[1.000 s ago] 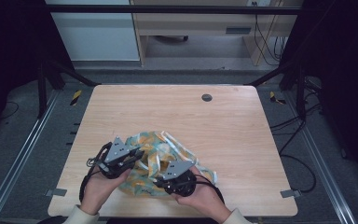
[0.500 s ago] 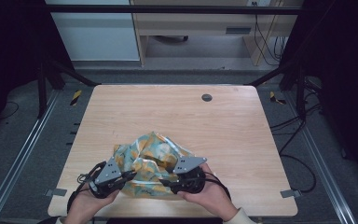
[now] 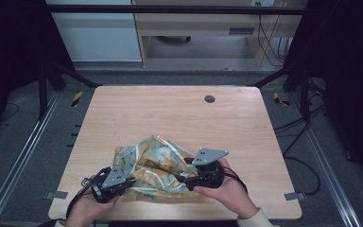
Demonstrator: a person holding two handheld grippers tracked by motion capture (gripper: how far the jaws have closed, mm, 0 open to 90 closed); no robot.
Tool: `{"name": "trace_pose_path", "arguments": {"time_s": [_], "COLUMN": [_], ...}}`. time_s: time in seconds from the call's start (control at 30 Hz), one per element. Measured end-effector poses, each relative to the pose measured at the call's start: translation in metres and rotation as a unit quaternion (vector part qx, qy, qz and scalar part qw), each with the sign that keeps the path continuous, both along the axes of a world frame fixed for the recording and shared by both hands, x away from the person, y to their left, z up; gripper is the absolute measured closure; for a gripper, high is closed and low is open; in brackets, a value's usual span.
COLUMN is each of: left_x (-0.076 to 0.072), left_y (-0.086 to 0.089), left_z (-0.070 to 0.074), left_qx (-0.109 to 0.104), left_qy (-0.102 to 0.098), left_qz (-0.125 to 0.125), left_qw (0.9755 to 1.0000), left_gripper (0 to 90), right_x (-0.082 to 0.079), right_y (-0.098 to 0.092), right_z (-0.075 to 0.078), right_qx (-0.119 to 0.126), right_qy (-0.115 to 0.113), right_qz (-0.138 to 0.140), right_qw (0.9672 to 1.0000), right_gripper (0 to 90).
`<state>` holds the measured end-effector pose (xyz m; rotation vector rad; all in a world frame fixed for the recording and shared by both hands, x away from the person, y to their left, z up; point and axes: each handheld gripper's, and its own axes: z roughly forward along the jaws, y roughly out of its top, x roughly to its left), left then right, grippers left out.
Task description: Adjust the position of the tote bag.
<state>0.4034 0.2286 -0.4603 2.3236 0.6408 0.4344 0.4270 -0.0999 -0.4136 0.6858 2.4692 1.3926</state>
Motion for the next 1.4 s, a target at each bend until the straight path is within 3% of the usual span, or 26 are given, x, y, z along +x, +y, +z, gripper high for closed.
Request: {"name": "trace_pose_path", "arguments": {"time_s": [0.2,0.4,0.57,0.73,0.87,1.03,1.23,1.4], "left_x": [0.001,-0.001,0.0,0.0,-0.001,0.0,0.001,0.004], "left_y": [-0.001,-0.004,-0.006,-0.007,-0.008,-0.01,-0.011,-0.016], "left_z": [-0.001,-0.002,-0.002,-0.001,-0.002,0.0,0.003,0.009], "left_qx": [-0.001,0.002,0.003,-0.001,0.0,0.003,-0.007,-0.023], "left_qy": [-0.001,-0.002,-0.004,-0.006,-0.008,-0.021,-0.039,-0.067], "left_qz": [0.003,-0.002,-0.007,-0.011,-0.012,-0.008,0.004,0.01], "left_qw": [1.0,1.0,1.0,0.9999,0.9999,0.9998,0.9992,0.9974], "left_gripper": [87.0,87.0,87.2,87.5,87.6,87.8,88.4,88.8], "right_x": [0.017,0.03,0.034,0.035,0.036,0.04,0.048,0.057], "right_y": [0.004,0.019,0.018,0.011,0.013,0.014,0.017,0.02], "right_z": [0.002,-0.017,-0.023,-0.019,-0.016,-0.006,0.009,0.025], "right_qx": [-0.015,-0.06,-0.077,-0.068,-0.069,-0.055,-0.044,-0.041], "right_qy": [-0.011,0.002,0.007,0.007,-0.003,-0.013,-0.03,-0.041], "right_qz": [-0.02,-0.02,-0.019,-0.019,-0.016,-0.016,-0.022,-0.021], "right_qw": [0.9996,0.998,0.9969,0.9975,0.9975,0.9983,0.9983,0.9981], "right_gripper": [36.4,33.7,48.7,75.9,87.4,89.9,90.0,90.0]}}
